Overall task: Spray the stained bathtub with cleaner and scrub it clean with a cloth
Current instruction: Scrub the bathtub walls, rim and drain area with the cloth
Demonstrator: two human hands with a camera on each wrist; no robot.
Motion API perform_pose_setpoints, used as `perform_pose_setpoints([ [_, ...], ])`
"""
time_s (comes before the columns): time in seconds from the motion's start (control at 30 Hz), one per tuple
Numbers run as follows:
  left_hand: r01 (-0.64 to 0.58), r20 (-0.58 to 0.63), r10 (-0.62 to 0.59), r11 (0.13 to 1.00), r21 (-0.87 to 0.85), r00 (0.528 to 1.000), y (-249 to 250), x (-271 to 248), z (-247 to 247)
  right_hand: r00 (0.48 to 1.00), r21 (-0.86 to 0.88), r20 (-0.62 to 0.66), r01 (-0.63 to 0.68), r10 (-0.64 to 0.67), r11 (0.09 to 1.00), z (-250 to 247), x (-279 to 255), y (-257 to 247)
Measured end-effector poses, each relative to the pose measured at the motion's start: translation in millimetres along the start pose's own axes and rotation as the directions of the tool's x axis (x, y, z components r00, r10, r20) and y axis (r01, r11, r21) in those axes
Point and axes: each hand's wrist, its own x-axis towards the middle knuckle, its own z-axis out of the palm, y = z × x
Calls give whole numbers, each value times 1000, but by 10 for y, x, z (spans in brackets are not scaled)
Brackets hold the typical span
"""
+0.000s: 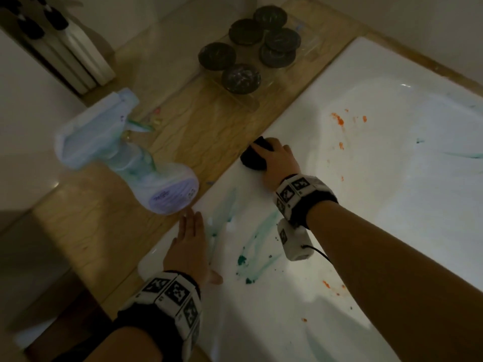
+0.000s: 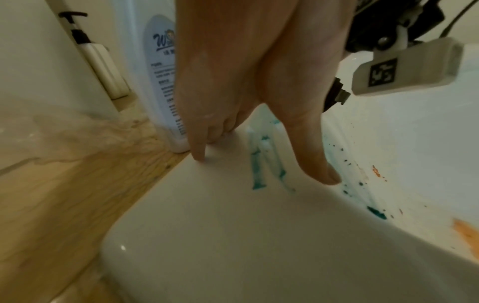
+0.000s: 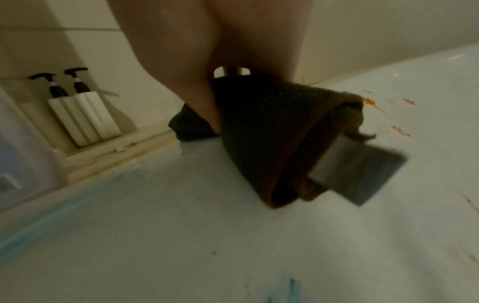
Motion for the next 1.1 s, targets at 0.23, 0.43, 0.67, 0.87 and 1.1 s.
perform_pose_setpoints([
  [0.23,-43,-7,45,986,162,999,-145,-77,-49,920,70,147,358,-364,931,339,-573,-167],
  [0.43,-46,-20,53,964,263,998,-163,-102,-36,857,51,244,456,-454,889,162,-321,-1],
  [0.67,-40,-43,52,968,248,998,-131,-99,-18,993,-70,17,114,-113,991,119,31,-74],
  [0.87,-46,-38,57,970,239,998,-148,-84,5,898,48,-82,437,-432,898,584,-602,-66],
  [1.1,-41,-61,59,965,260,996,-134,-69,12,765,202,-4,631,-643,749,613,-848,-172],
])
